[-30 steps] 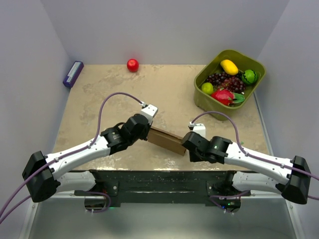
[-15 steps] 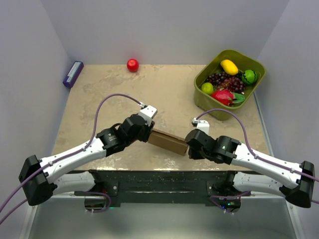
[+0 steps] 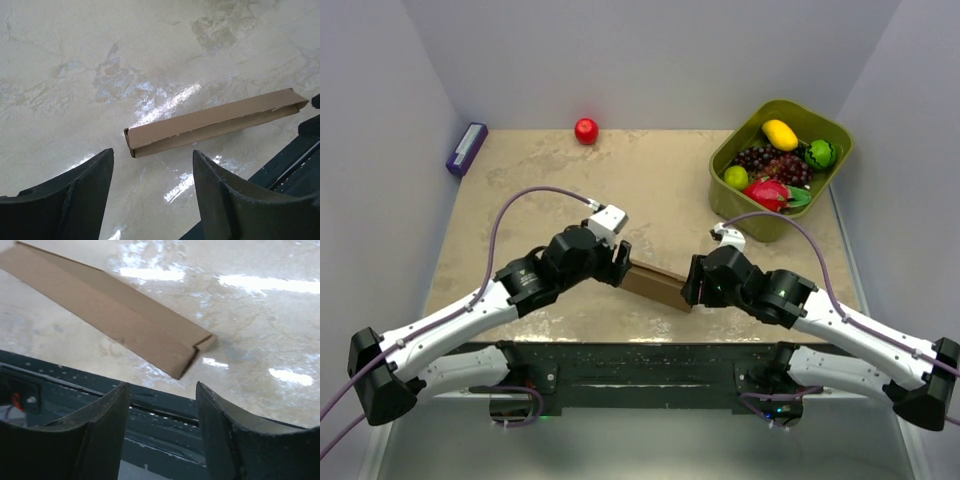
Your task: Fold the paper box
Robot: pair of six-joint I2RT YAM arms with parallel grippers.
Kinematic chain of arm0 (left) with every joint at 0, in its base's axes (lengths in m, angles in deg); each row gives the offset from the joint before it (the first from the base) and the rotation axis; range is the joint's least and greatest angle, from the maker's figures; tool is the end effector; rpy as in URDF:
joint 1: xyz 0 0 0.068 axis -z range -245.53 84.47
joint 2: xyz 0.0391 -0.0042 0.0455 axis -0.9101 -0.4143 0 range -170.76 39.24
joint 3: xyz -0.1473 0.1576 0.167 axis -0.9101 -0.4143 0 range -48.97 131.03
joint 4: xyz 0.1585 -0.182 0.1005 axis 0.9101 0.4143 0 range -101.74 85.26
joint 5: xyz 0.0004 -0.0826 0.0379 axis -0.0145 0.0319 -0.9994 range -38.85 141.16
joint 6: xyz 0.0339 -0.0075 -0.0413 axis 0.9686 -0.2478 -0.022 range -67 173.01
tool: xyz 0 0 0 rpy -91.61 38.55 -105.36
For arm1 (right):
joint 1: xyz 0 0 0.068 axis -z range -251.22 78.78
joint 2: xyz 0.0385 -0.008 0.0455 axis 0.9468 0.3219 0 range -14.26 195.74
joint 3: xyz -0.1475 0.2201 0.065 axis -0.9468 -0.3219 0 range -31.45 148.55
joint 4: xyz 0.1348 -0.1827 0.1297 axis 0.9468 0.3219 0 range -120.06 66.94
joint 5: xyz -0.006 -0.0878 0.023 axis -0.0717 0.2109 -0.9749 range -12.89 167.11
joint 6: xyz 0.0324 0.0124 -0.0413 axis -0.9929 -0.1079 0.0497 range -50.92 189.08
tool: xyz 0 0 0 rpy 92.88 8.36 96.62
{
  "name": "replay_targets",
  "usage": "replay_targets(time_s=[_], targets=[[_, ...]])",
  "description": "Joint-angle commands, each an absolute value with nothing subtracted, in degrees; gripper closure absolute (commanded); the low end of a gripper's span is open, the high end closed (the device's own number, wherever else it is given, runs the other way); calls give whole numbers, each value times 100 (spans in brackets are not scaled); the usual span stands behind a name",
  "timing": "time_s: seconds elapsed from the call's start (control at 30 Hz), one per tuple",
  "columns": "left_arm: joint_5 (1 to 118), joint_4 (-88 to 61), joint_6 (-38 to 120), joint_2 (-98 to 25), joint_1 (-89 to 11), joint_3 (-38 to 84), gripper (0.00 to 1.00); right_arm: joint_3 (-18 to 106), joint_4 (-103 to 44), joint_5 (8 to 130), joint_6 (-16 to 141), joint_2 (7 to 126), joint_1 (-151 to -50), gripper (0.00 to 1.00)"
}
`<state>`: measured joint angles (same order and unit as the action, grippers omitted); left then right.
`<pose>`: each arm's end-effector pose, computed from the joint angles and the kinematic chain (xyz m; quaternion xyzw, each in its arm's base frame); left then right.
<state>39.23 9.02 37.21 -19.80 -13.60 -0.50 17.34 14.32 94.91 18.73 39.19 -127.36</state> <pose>0.1471 -0.1756 0.2973 0.2205 0.8401 -0.1963 0.4551 0.1108 0.1455 0.2839 0.0073 0.9271 0.1902 0.3230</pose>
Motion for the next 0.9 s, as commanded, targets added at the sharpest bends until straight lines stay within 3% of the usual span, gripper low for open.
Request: replay_targets(time_s=[0.0, 0.23, 0.87], targets=[[4596, 647, 3350, -1841, -1770, 253, 31, 1725, 660, 9048, 1924, 3803, -12476, 36], [5388, 48, 3103, -1938, -2658, 51, 31, 1583, 272, 8801, 1880, 3628, -12097, 21], [5722, -655, 2919, -2395, -3046, -450, 35, 1003, 211, 8713, 1669, 3285, -11684, 16]])
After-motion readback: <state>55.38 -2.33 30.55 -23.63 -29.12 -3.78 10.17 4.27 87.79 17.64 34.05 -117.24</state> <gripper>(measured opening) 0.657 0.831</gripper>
